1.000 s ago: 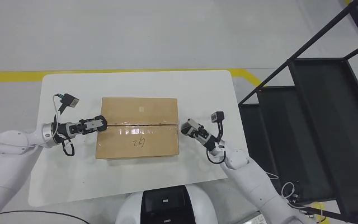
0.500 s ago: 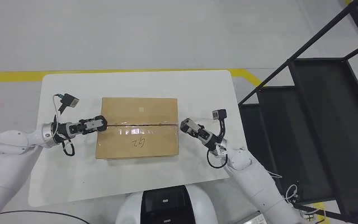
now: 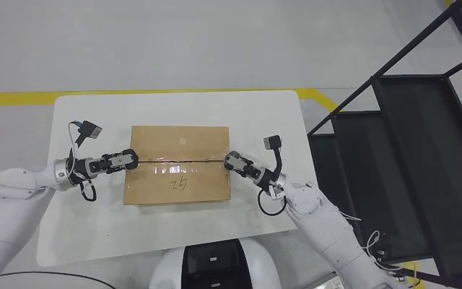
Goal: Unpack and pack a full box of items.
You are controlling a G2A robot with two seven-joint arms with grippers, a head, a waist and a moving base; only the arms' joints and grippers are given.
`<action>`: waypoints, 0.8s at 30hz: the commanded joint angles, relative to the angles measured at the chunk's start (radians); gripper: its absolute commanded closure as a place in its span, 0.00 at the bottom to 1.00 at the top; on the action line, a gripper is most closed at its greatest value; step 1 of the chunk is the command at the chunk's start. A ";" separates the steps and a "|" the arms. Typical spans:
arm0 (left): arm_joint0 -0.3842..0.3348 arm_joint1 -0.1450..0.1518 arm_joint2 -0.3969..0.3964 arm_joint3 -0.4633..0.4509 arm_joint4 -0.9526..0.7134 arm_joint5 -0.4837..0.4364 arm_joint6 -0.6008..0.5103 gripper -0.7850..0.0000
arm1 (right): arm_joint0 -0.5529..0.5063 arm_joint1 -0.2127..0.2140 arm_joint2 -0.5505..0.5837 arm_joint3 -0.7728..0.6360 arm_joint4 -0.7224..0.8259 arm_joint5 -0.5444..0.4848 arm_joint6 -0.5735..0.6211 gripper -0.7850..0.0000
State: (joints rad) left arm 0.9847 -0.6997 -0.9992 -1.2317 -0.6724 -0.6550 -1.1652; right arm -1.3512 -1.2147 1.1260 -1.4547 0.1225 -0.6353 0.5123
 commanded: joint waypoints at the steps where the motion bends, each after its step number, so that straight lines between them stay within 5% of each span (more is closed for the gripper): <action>1: 0.000 0.000 0.000 0.000 0.000 0.000 0.000 0.00 | 0.007 -0.002 -0.008 -0.001 -0.010 0.010 -0.004 0.00; 24: 0.000 0.000 0.000 0.000 0.000 0.000 0.000 0.00 | 0.088 -0.007 -0.047 -0.046 -0.132 0.220 0.048 0.00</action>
State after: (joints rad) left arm 0.9847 -0.6997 -0.9991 -1.2317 -0.6724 -0.6550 -1.1652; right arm -1.2620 -1.2221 1.0745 -1.5012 -0.0102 -0.4268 0.5602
